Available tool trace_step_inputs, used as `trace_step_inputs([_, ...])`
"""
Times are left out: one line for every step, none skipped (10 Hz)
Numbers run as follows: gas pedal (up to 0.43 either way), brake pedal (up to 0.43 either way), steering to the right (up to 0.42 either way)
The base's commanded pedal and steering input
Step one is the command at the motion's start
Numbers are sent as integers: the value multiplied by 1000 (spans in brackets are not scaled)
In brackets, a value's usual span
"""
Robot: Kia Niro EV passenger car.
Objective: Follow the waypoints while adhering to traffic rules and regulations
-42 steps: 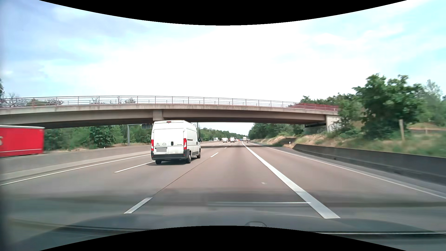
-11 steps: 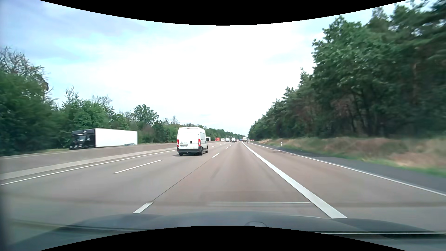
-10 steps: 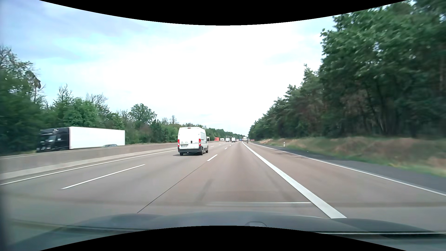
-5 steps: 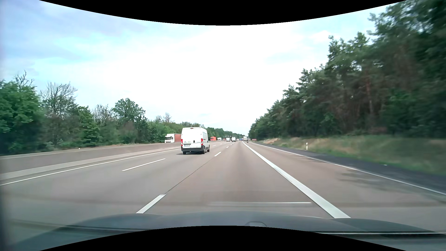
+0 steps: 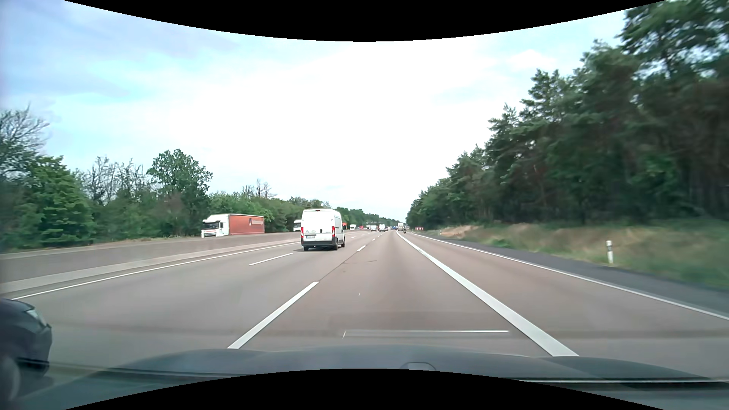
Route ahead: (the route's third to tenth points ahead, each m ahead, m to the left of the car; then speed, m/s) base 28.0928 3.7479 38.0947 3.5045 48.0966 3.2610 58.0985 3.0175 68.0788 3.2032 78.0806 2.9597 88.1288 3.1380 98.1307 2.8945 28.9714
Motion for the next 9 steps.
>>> trace_step_inputs([130,0,-2])
trace_step_inputs([130,0,-2])
trace_step_inputs([130,0,-2])
trace_step_inputs([130,0,-2])
trace_step_inputs([130,0,-2])
trace_step_inputs([130,0,-2])
trace_step_inputs([130,0,-2])
trace_step_inputs([130,0,-2])
trace_step_inputs([130,0,-2])
